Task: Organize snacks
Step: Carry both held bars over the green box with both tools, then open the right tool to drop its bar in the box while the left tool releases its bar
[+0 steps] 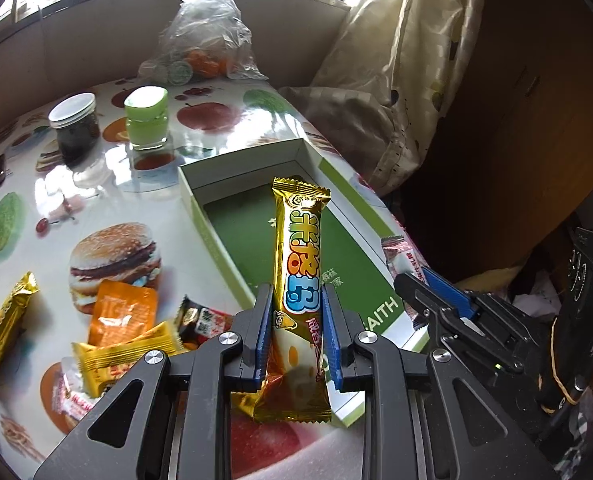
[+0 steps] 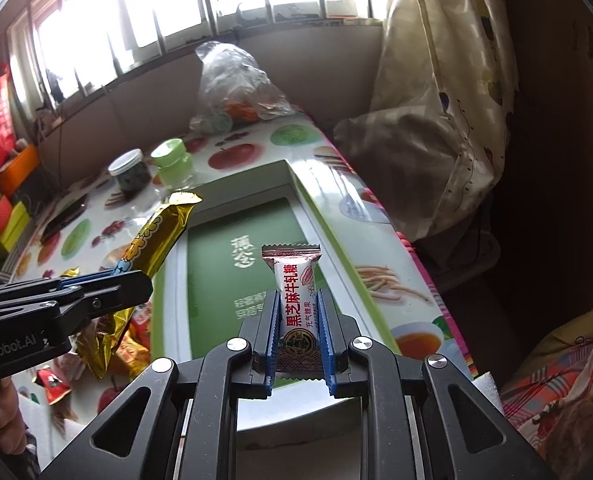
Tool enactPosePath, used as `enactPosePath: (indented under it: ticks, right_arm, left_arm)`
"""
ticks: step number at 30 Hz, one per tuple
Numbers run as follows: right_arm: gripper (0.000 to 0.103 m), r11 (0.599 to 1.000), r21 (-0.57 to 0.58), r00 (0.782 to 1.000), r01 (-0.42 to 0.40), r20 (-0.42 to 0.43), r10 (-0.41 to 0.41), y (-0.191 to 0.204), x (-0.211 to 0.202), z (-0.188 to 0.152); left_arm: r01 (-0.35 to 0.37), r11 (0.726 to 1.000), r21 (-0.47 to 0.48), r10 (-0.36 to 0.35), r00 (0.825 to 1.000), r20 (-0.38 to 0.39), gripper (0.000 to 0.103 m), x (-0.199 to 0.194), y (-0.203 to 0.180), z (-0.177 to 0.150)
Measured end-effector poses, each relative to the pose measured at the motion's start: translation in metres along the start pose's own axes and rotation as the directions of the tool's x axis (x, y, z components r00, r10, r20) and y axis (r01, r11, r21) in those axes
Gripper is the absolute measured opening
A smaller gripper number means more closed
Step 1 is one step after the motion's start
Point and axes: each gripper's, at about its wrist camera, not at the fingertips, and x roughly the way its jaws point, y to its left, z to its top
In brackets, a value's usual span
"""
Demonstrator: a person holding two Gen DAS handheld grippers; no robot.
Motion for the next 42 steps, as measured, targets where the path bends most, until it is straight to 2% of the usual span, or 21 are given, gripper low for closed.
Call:
enactPosePath:
  ticks: [18, 32, 42]
  right_arm:
    - [0.018, 1.0, -0.025, 0.998, 0.017, -0.052, -0.018, -0.011, 0.033, -0.002]
    - [0.018, 0.999, -0.025, 0.998, 0.027, -0.058, -0.028, -0.012, 0.038, -0.003]
    - [0.026, 1.0, -0.011, 0.998, 0.021, -0.059, -0.022, -0.013, 0.034, -0.005]
  left_arm:
    - [-0.019, 1.0, -0.002, 0.019, 0.996, -0.086, 0.024, 0.05, -0.015, 0.003]
    - [-0.022, 1.0, -0.011, 0.02, 0.995, -0.102, 0.024, 0.059, -0.013, 0.002]
    - [0.003, 1.0, -0.016, -0.005, 0.994, -0.109, 0.026, 0.06, -0.012, 0.0]
